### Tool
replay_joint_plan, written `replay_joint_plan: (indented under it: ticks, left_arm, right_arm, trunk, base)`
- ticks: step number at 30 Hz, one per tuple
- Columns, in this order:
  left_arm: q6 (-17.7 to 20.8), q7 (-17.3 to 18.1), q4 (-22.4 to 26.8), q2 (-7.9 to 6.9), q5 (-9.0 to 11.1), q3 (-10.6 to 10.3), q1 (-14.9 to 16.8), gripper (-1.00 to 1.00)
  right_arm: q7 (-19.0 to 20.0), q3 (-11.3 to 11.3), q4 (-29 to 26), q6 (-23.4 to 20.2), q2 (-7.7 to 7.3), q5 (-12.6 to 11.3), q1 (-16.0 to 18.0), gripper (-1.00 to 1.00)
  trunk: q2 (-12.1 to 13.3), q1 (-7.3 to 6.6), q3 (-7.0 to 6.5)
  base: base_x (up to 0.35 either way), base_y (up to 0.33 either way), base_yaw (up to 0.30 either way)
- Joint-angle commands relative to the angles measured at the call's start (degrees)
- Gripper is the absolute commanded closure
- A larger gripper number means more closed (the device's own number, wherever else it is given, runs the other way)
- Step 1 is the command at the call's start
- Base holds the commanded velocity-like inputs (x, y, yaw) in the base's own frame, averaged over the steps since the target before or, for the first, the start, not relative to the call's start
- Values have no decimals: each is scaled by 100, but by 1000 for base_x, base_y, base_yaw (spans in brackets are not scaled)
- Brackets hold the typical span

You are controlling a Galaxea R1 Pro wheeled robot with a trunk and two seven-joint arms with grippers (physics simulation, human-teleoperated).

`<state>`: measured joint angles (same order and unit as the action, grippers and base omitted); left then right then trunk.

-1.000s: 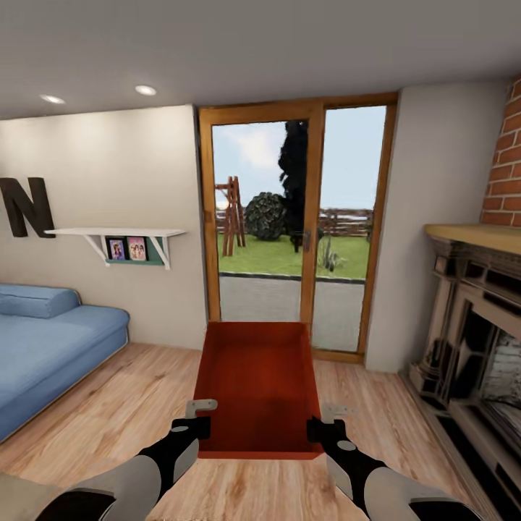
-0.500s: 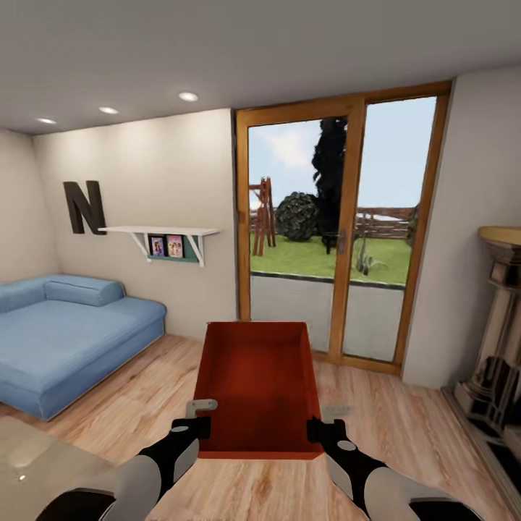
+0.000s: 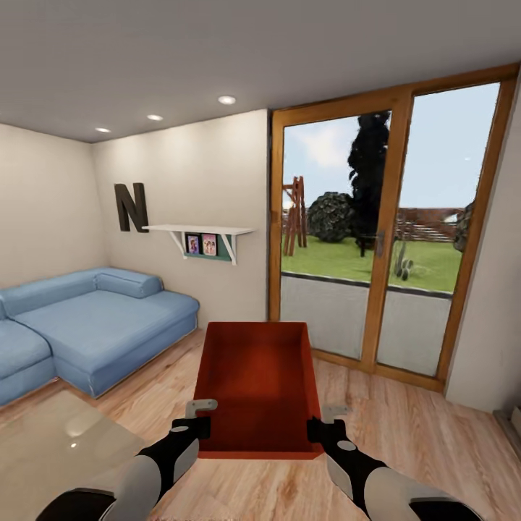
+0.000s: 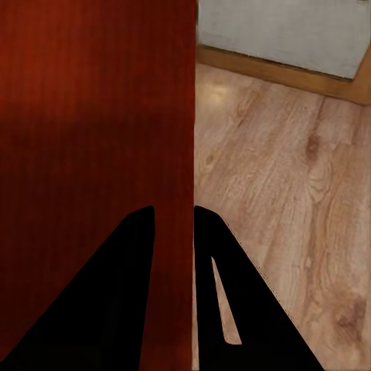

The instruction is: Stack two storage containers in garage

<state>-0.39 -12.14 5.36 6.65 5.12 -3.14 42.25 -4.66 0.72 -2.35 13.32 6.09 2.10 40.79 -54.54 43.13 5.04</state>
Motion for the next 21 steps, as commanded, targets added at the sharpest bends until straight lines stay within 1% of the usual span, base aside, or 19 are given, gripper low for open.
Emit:
replay_joint_plan:
  ticks: [1, 21]
  left_arm:
    - [3, -34, -18, -58, 130, 15, 3, 100]
    - [3, -34, -18, -58, 130, 15, 3, 100]
  right_arm:
    - [-17, 34, -11, 275, -12, 88, 8, 100]
    - [-17, 34, -11, 276, -12, 88, 8, 100]
  trunk:
    - [-7, 1, 9]
    - [-7, 1, 9]
  base:
    - [0, 0, 300]
    - [0, 0, 300]
